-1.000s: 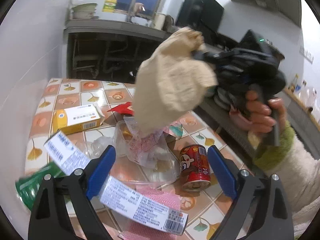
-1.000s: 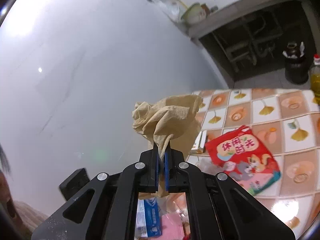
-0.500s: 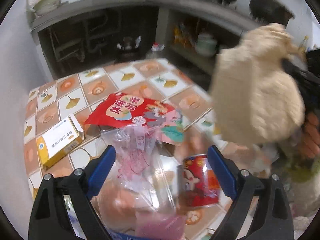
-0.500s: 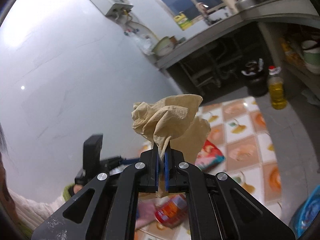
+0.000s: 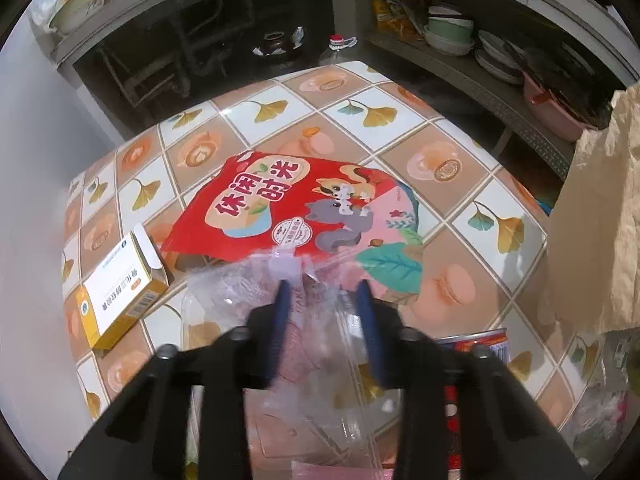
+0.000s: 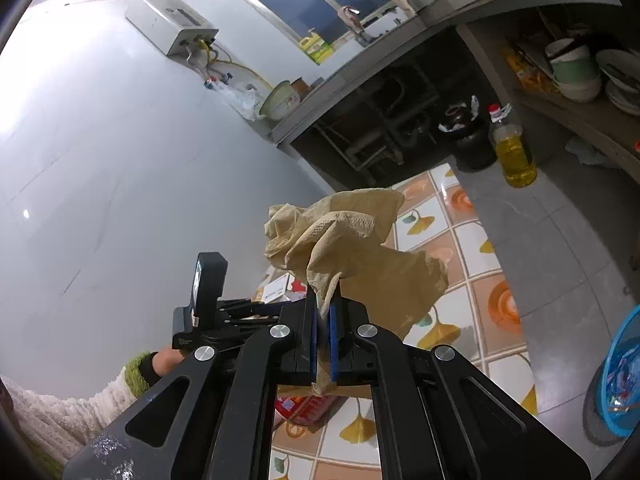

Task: Collect trash
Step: 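Lift the brown paper bag with the right tool while the left tool grasps the clear wrapper, then carry both items to the blue wastebasket and open both tools over it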

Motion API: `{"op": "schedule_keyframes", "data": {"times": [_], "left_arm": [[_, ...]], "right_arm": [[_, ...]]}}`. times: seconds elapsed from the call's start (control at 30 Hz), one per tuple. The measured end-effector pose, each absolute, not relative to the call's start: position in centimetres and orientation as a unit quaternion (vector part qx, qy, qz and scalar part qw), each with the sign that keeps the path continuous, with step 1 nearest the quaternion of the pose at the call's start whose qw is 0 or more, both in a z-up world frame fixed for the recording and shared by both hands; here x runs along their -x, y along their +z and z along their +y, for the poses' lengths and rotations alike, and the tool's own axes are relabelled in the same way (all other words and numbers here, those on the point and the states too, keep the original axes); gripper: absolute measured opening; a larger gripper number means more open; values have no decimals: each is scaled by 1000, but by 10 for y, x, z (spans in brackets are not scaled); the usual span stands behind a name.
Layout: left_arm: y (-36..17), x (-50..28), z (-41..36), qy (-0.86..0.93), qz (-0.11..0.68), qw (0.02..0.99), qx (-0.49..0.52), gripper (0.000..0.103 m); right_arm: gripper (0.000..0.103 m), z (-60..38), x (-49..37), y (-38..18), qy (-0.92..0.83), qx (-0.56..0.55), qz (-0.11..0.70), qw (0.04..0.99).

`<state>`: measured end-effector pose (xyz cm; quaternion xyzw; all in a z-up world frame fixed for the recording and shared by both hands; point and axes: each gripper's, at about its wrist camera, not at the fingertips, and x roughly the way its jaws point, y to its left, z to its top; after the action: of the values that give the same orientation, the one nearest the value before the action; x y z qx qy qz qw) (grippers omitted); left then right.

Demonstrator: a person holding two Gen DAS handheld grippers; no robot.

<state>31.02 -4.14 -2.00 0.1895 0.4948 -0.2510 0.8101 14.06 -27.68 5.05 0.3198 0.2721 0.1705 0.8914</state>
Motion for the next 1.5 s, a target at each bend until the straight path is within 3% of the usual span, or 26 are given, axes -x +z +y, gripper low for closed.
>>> {"op": "schedule_keyframes", "data": {"times": [0.07, 0.27, 0.5, 0.9, 1.27, 1.5], "left_arm": [[-18, -312, -38, -255, 495, 812, -176, 13], [-9, -307, -35, -265, 477, 821, -171, 1], [19, -295, -23, -256, 434, 846, -172, 0], [114, -264, 8, -274, 347, 888, -127, 0], [178, -225, -78, -386, 282, 869, -130, 0], [188, -210, -199, -503, 289, 807, -112, 0]], "right_arm": [[3, -281, -139, 49, 170, -325, 271, 890], [3, -286, -138, 45, 167, -336, 267, 888], [3, -288, -134, 44, 160, -338, 265, 888], [3, -293, -121, 58, 156, -340, 243, 895], [3, -325, -69, 76, 93, -336, 202, 915], [3, -381, 7, 71, -66, -339, 178, 921]]}}
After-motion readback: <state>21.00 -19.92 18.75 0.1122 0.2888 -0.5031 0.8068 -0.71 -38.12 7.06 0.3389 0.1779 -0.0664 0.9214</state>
